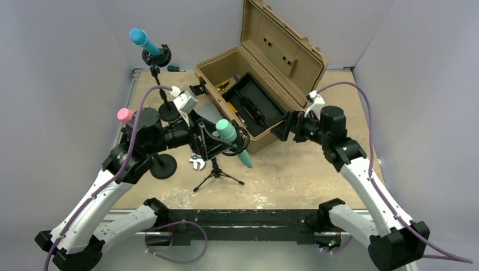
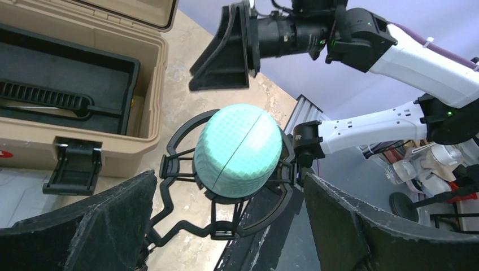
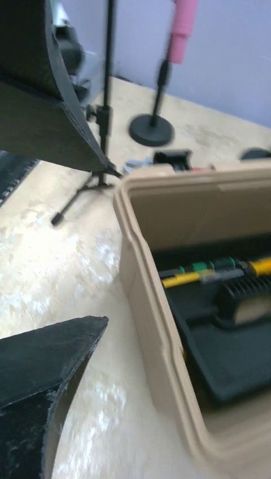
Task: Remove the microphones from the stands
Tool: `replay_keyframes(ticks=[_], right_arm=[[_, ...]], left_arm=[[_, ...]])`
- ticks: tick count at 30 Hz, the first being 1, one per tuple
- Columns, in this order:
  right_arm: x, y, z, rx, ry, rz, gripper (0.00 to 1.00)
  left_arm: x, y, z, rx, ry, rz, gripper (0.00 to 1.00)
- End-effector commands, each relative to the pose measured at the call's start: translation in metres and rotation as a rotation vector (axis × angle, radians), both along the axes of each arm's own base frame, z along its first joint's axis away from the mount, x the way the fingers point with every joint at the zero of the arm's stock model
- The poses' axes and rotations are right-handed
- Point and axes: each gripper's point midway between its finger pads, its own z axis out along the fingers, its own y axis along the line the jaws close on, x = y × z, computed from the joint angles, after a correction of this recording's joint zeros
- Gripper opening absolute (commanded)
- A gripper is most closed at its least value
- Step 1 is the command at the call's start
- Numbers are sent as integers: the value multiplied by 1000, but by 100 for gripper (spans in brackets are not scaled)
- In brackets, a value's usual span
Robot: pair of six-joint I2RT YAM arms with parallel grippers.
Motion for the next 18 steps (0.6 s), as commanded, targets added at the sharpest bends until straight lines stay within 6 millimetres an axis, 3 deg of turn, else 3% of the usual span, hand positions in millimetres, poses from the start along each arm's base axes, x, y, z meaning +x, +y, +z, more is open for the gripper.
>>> replay_keyframes(ticks=[1, 4, 14, 18], right_arm=[[-39, 48, 72, 120, -231, 251, 99], [-49, 61, 109, 124, -307, 274, 99], [-80, 117, 179, 131, -436, 381, 90], [-85, 143, 187, 79, -428, 368, 87]], left_arm=[[-2, -4, 30, -56, -58, -1, 100], [-1, 0, 28, -48, -65, 25, 100], [11, 36, -6, 45, -56, 231, 100], [13, 55, -23, 77, -43, 326, 100]])
